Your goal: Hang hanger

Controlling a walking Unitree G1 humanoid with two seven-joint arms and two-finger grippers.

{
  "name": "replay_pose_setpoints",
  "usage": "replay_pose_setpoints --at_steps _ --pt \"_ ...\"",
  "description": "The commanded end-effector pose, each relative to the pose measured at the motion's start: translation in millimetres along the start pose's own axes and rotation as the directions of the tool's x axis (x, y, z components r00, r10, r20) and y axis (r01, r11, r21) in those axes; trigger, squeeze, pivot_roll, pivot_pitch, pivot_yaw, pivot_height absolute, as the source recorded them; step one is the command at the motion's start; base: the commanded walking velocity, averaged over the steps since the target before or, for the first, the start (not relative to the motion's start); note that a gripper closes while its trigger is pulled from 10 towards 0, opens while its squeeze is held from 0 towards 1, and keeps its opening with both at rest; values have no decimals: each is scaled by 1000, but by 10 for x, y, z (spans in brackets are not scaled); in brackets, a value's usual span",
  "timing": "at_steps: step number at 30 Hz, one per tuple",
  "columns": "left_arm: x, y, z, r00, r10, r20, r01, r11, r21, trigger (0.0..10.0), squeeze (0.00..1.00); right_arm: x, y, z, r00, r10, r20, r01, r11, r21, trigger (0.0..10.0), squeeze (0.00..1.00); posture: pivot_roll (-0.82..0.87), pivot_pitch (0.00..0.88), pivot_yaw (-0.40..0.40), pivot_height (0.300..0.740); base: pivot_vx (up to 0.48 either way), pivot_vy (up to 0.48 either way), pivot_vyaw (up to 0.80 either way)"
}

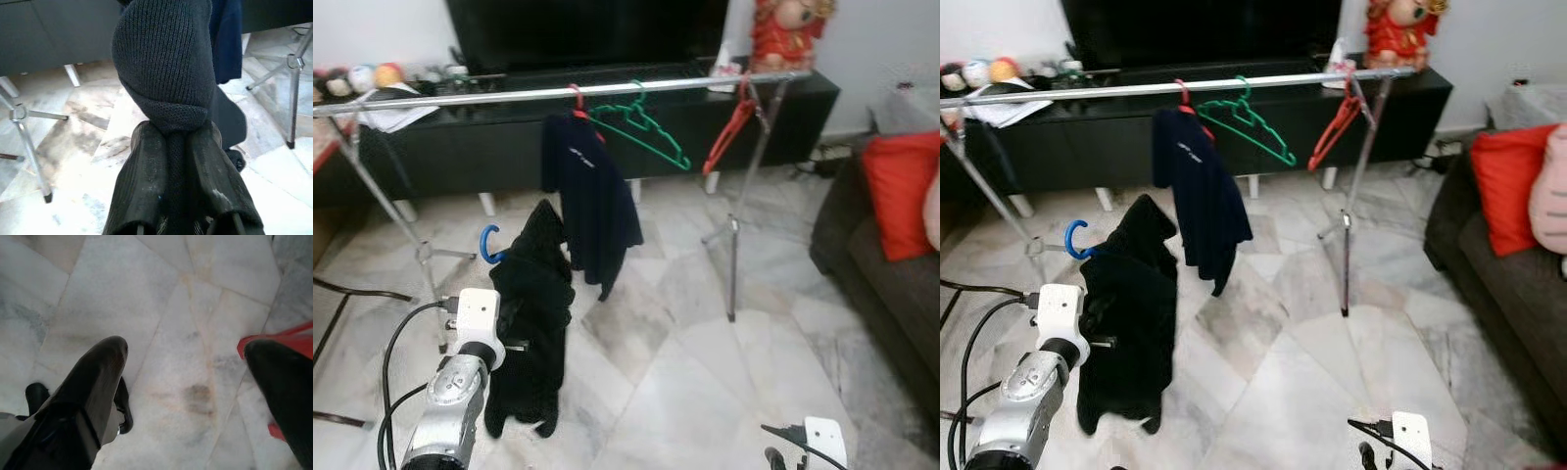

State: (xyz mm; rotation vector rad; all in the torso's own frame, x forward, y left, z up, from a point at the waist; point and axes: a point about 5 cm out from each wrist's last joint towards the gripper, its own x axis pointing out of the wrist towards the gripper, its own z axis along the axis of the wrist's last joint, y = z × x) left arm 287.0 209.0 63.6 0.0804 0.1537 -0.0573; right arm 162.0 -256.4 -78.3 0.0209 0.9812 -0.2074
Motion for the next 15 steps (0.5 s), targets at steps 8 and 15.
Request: replay_pose_setpoints --at_steps 8,15 --pt "46 6 224 996 -8 93 3 999 54 10000 0 3 22 -5 1000 7 -8 -7 1000 -3 10000 0 -95 17 44 740 0 -86 -800" --pt "62 -22 234 995 -28 94 23 998 51 10000 0 3 23 -7 1000 8 -8 -8 1000 -5 10000 0 -95 15 43 740 0 -159 -800"
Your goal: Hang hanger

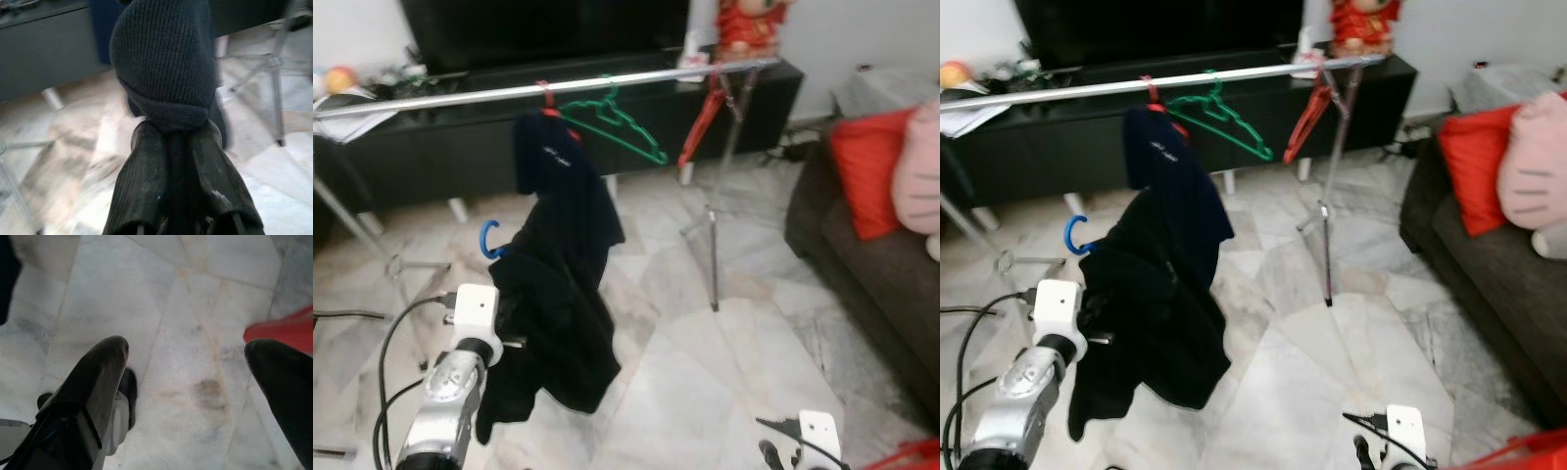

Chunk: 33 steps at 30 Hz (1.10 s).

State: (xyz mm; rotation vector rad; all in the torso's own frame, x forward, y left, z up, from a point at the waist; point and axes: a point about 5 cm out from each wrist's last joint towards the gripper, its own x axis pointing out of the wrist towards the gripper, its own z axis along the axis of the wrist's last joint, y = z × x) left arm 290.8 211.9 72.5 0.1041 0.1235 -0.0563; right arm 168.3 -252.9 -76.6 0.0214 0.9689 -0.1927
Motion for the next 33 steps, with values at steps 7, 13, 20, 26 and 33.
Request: replay_pose_setpoints --at_steps 7,13,20,26,33 --pt "48 -104 158 995 -62 73 59 998 36 10000 0 -14 -20 -71 1000 -4 -18 4 1000 -1 10000 0 -98 3 45 740 0 0 -800" --pt "53 -129 160 992 -105 63 102 994 41 10000 0 -15 -14 -68 1000 -1 -9 1 1000 -1 10000 0 -100 3 46 740 0 0 -800" --pt "66 -233 199 977 -206 58 203 978 57 10000 0 -16 -19 -40 999 -25 27 25 1000 2 10000 0 -110 9 45 740 0 0 -800" --pt "98 -363 286 944 -325 53 320 943 87 10000 0 -16 -21 -20 998 -41 48 41 999 -3 10000 0 -119 13 49 740 0 0 -800" --pt "140 -532 420 887 -458 50 451 886 112 10000 0 -17 -8 17 994 -62 92 62 998 4 10000 0 -139 18 62 740 0 0 -800"
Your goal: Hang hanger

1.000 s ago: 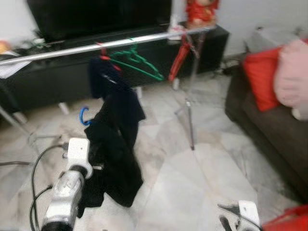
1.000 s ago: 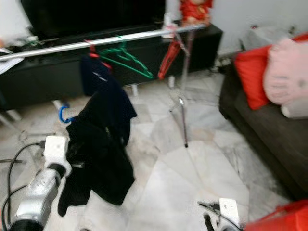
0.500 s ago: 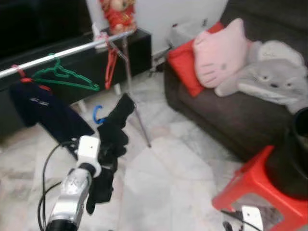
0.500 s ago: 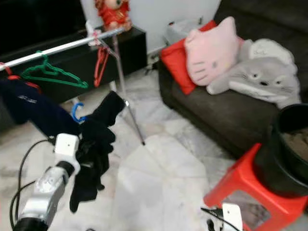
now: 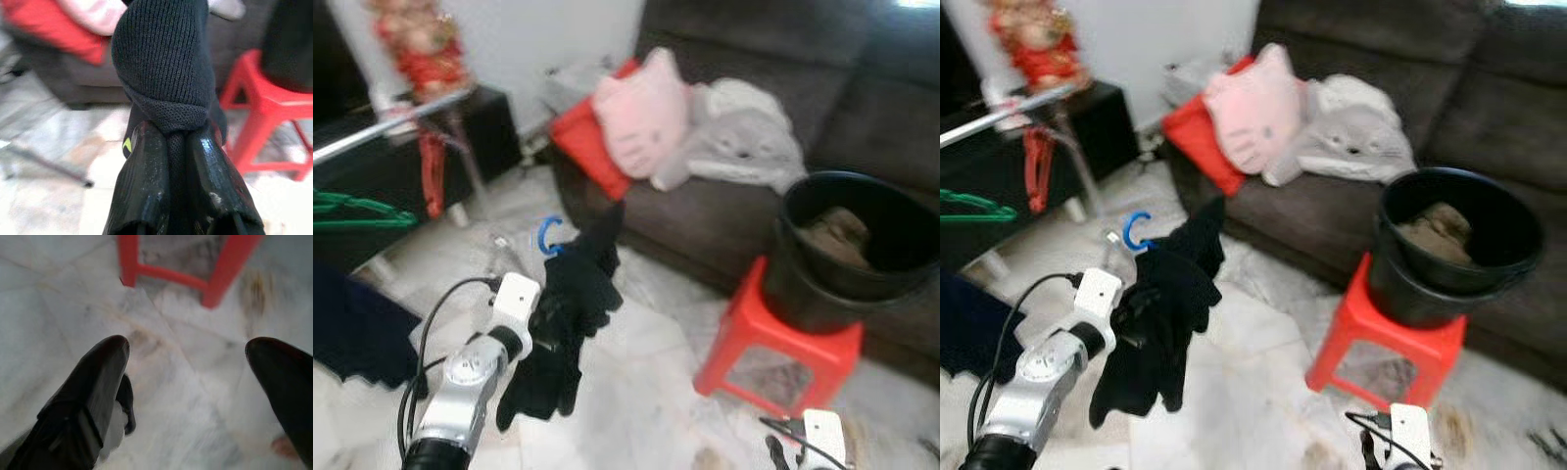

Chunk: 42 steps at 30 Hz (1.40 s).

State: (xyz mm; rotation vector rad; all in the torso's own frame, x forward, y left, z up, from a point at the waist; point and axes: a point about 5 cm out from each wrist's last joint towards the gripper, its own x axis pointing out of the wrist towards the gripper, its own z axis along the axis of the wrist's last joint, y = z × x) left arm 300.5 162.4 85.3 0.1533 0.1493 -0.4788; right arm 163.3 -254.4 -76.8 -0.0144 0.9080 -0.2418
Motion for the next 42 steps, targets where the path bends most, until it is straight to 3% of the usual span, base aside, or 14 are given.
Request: replay_pose_setpoints --at_steps 1,8,13,14,16,22,26,29,33,36,39,42 --pt "64 -40 245 995 -67 75 64 997 45 10000 0 9 14 63 999 -11 37 11 1000 4 10000 0 -139 18 62 740 0 0 0" --pt "129 -155 323 979 -196 51 192 979 67 10000 0 2 16 129 992 -48 115 48 999 1 10000 0 -156 24 69 740 0 0 0" --pt "156 -294 353 926 -377 -18 377 919 117 10000 0 -14 -25 285 969 -73 236 78 997 -12 10000 0 -173 28 69 740 0 0 0" --pt "170 -331 373 909 -416 -27 416 902 118 10000 0 -50 -219 725 914 -71 399 91 995 -31 10000 0 -173 28 69 740 0 0 0" --pt "182 -368 392 891 -453 -33 454 883 118 10000 0 -111 -307 994 870 -60 490 84 996 -28 10000 0 -176 28 68 740 0 0 0" --pt "186 -546 496 804 -593 -38 594 798 108 10000 0 -252 -288 1348 785 16 619 38 997 -74 10000 0 -178 29 68 740 0 0 0" --pt "214 -608 552 779 -626 -29 625 774 101 10000 0 -351 -179 1492 731 130 670 -45 989 -143 10000 0 -178 29 68 740 0 0 0" --pt "260 -627 594 775 -631 -18 630 770 101 10000 0 -498 -82 1538 689 275 670 -142 958 -248 10000 0 -188 22 59 740 0 0 0" --pt "283 -633 623 778 -628 -5 625 774 99 10000 0 -590 -70 1521 676 329 659 -170 940 -295 10000 0 -192 20 57 740 0 0 0" --pt "363 -643 737 789 -612 48 608 790 81 10000 0 -787 -23 1390 643 453 617 -266 888 -375 10000 0 -192 20 57 740 0 0 0" --pt "487 -690 875 798 -593 110 588 805 76 10000 0 -912 16 1239 647 495 581 -302 865 -401 10000 0 -211 14 58 740 0 0 0" --pt "526 -722 938 795 -591 138 587 806 76 10000 0 -924 19 1186 653 495 573 -307 865 -397 10000 0 -217 13 61 740 0 0 0"
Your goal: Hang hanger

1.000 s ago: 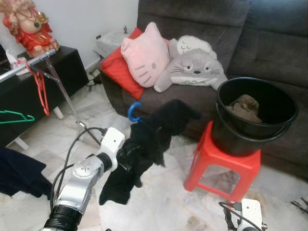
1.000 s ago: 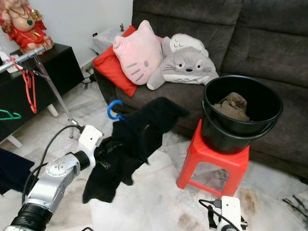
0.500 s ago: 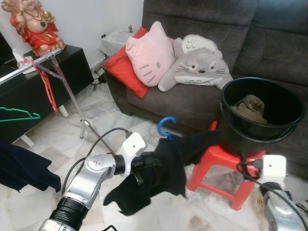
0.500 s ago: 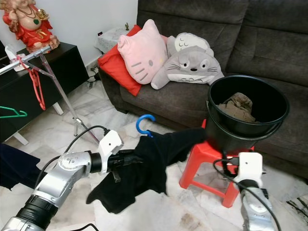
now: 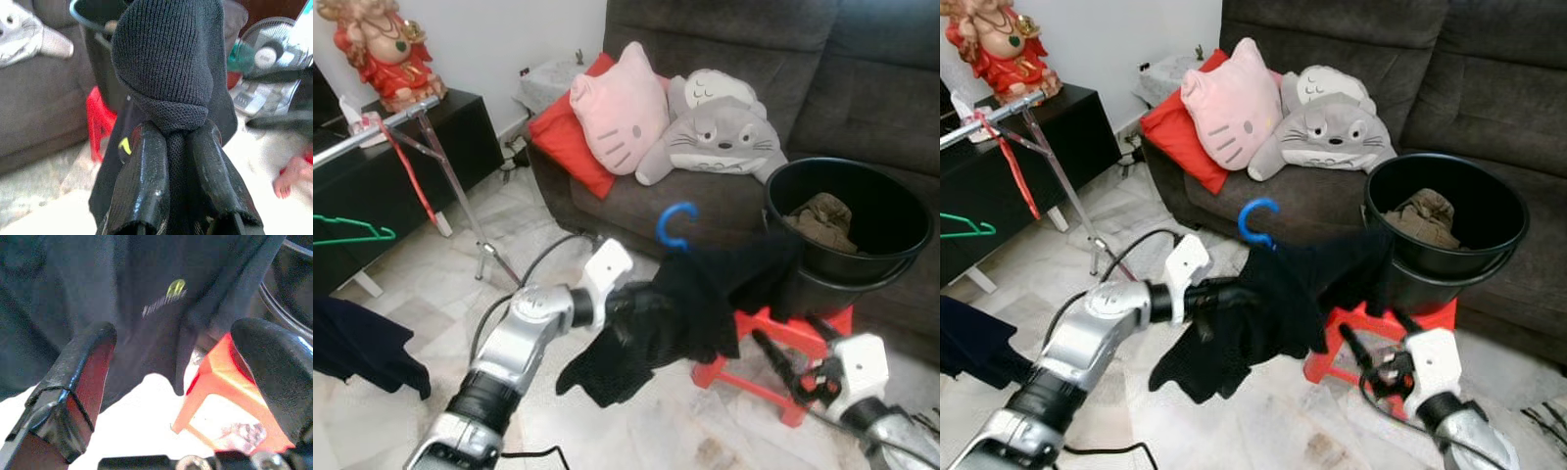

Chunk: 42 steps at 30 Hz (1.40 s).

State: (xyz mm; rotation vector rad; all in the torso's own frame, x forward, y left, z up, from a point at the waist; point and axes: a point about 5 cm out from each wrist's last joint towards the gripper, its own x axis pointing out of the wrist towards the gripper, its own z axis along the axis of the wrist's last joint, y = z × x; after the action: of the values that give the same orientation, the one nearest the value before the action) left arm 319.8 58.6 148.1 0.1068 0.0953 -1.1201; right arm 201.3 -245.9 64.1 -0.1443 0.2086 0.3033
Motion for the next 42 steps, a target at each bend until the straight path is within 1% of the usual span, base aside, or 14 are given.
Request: replay_pose_setpoints --at_steps 1,3,7,10,12,14,18,19,21,25,28,30,33,42 --pt "25 27 145 998 -6 70 4 1000 18 10000 0 -7 22 27 1000 0 10 0 1000 -1 10000 0 -224 9 67 740 0 0 0" --pt "81 2 213 995 -32 99 31 999 8 10000 0 -22 28 -20 1000 -25 -11 25 999 -20 10000 0 -224 9 67 740 0 0 0" --pt "93 -2 224 994 -38 103 37 999 9 10000 0 -26 31 -27 999 -30 -19 29 999 -23 10000 0 -224 9 67 740 0 0 0" --pt "119 -21 227 992 -56 109 56 998 4 10000 0 9 -51 -23 991 -130 -23 128 988 -91 10000 0 -219 9 66 740 0 0 0" --pt "114 -38 207 992 -65 105 65 998 -1 10000 0 12 -183 7 963 -268 4 267 957 -118 10000 0 -217 12 66 740 0 0 0" --pt "108 -46 195 992 -71 100 71 997 -2 10000 0 -1 -252 18 939 -343 14 342 931 -128 10000 0 -215 13 66 740 0 0 0" --pt "99 -64 174 992 -90 89 90 996 -4 10000 0 -47 -359 25 878 -478 28 477 867 -143 10000 0 -213 14 66 740 0 0 0" --pt "99 -64 174 992 -90 89 90 996 -4 10000 0 -47 -359 25 878 -478 28 477 867 -143 10000 0 -213 14 66 740 0 0 0" --pt "97 -65 168 992 -92 86 93 996 -1 10000 0 -67 -391 20 851 -525 31 524 841 -133 10000 0 -213 15 69 740 0 0 0" --pt "108 -71 181 992 -93 90 93 996 2 10000 0 -29 -358 9 856 -516 36 516 847 -129 10000 0 -214 15 69 740 0 0 0" --pt "110 -75 185 991 -94 93 94 996 5 10000 0 74 -177 -8 929 -369 29 370 926 -81 10000 0 -211 14 68 740 0 0 0" --pt "112 -76 188 991 -95 95 95 996 5 10000 0 112 -67 -22 959 -283 25 284 956 -72 10000 0 -210 15 67 740 0 0 0" --pt "111 -96 198 989 -113 98 114 993 -1 10000 0 118 -44 -36 967 -255 23 256 964 -66 10000 0 -208 15 68 740 0 0 0" --pt "100 -164 213 980 -170 99 172 985 -6 10000 0 124 -143 1 953 -296 57 301 947 -108 10000 0 -208 15 68 740 0 0 0"
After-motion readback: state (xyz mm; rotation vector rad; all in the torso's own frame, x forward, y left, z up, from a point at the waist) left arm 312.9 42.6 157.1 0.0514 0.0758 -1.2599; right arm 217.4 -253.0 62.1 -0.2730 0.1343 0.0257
